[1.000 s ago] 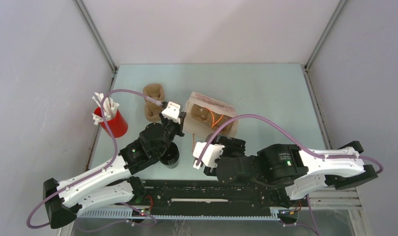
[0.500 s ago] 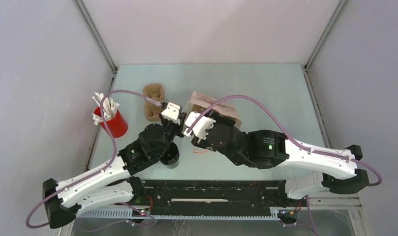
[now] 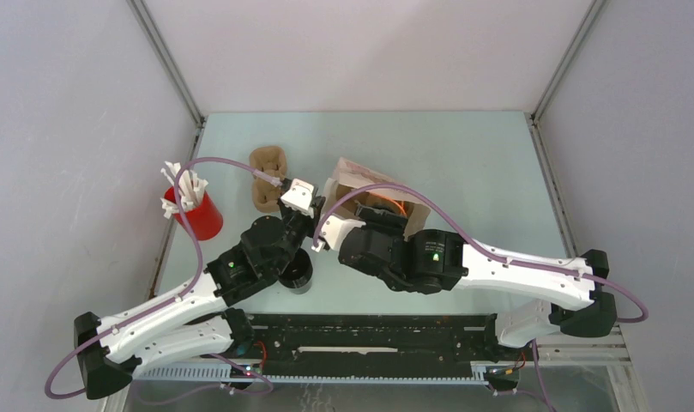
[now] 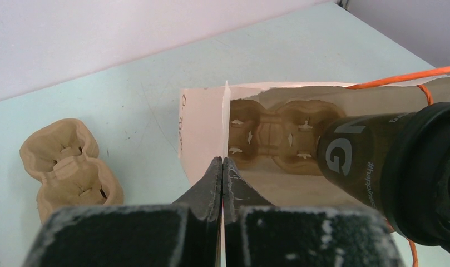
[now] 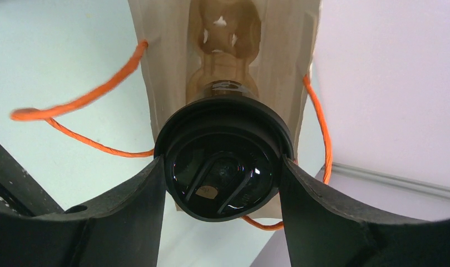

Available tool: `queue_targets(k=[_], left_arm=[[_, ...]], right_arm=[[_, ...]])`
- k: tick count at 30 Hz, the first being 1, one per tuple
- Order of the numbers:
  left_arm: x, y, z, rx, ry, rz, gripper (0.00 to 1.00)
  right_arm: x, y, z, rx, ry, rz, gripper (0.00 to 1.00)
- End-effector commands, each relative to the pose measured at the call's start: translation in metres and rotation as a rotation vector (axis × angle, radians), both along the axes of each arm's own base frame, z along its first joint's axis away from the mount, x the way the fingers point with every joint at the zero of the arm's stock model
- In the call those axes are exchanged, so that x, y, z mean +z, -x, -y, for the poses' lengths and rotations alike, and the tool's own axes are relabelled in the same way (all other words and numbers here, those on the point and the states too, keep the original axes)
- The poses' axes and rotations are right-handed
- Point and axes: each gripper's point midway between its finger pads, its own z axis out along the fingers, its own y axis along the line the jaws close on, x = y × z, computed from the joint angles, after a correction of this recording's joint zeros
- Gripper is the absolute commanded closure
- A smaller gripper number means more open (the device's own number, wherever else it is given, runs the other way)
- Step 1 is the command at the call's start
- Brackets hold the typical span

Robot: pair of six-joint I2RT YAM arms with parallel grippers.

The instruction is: Pack the takeout coffee

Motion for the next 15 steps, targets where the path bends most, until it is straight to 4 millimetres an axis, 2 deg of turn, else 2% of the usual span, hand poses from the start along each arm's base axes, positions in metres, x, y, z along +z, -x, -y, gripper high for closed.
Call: queue_targets(k=[1,4,9,12,15], left_arm=[[0.04,0.003,0.001,-0.013,0.086,0.075,1.0],[0.039,0.004,0.0,-0.016,0.099,0.084,1.0],[0.04,0.007,-0.004,-0.011,0.099,0.124,1.0],[0.038,0.008,0.0,-0.023,0.09,0.121,1.0],[0.029,0.008,0.004,-0.021,0.072,0.108,1.0]], right_arm=[[0.003,-0.007,0.007,0.03,-0.005,-0.018,0.66],[-0.009,-0.009,-0.002,0.082,-0.005,-0.052,0.65],[-0.032,-0.008,-0.003,0.129,0.001,-0.139,0.65],[-0.036,-0.009,0.002,0.109,0.016,-0.147,0.65],[-0.03,-0.023,0.011,0.04,0.017,-0.101,0.65]])
